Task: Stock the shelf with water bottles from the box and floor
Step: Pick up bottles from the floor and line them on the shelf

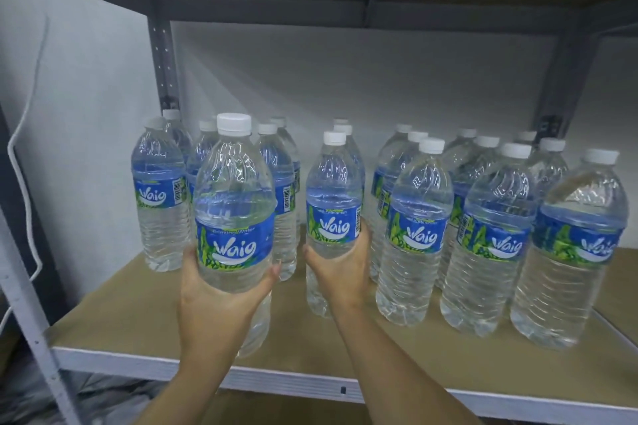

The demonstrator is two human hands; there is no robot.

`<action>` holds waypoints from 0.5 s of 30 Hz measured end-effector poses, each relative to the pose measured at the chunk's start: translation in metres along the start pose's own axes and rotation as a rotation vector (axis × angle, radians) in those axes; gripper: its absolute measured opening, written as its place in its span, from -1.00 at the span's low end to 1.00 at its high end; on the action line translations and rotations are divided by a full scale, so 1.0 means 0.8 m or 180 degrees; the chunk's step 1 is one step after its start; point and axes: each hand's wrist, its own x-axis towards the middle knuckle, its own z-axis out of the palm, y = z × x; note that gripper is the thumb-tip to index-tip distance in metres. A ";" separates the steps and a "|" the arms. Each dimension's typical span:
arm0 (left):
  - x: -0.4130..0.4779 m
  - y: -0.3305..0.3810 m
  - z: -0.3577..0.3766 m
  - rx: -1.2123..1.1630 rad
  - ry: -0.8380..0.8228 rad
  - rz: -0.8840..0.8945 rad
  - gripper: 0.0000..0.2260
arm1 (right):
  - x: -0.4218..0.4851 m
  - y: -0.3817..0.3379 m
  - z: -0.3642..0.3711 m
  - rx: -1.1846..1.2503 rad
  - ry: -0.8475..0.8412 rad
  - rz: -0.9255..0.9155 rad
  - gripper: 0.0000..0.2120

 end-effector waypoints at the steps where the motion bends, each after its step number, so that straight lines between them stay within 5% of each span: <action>1: -0.001 -0.001 0.000 0.0003 0.0009 0.0004 -0.18 | -0.002 0.001 0.001 0.0030 0.0079 0.0027 -0.07; 8: -0.003 0.002 0.004 -0.0065 -0.0052 0.0037 -0.21 | -0.002 0.004 0.004 -0.0052 0.0247 -0.0002 -0.01; 15: -0.002 0.008 0.008 -0.0142 -0.0155 0.0112 -0.28 | -0.001 0.026 -0.015 -0.0421 -0.0399 0.0177 0.09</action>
